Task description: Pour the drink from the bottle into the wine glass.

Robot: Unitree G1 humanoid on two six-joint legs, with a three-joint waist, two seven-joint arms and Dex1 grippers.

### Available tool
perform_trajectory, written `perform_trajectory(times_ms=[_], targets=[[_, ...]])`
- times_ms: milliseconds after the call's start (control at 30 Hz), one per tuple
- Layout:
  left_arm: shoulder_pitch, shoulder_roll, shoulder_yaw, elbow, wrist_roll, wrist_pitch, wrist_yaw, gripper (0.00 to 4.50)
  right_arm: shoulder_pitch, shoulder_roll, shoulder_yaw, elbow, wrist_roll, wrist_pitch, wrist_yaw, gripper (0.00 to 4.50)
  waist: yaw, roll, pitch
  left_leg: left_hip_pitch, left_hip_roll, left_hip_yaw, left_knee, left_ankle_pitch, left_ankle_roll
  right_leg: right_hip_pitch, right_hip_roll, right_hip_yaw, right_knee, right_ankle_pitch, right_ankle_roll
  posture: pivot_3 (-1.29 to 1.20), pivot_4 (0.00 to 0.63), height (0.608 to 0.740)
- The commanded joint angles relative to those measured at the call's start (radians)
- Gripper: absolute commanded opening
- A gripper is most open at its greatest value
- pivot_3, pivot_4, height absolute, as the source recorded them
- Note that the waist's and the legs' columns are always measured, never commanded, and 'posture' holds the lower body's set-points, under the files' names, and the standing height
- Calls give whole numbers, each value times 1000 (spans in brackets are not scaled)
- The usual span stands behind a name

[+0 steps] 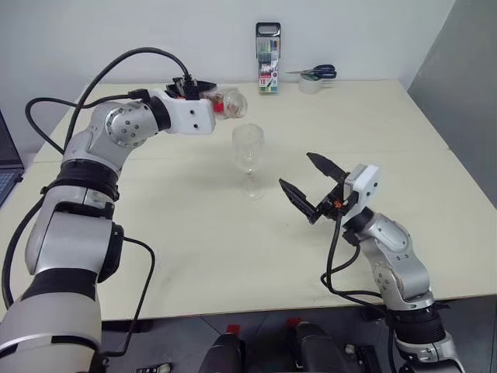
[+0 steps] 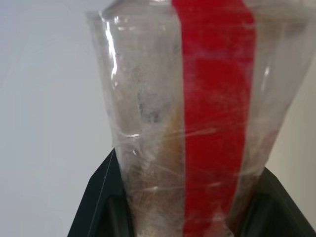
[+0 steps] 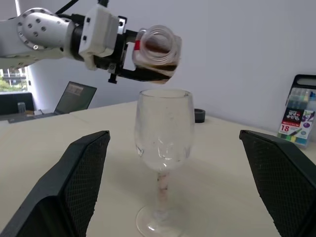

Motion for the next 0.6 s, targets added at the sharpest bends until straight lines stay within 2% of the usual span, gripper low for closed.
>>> perform_trajectory(times_ms=[33, 600], targets=[[-52, 27, 3, -9, 10, -28, 31, 1786, -16, 4, -40, -58, 45, 27, -24, 4500, 0, 0, 0, 0, 0, 0, 0, 0, 0, 0, 0, 0, 0, 0, 0, 0, 150, 740], [-79, 35, -37, 17, 78, -49, 68, 1786, -83, 12, -44, -89, 32, 20, -52, 4500, -2, 0, 0, 1, -1, 2, 2, 0, 0, -2, 0, 2, 7, 0, 0, 0, 150, 740]])
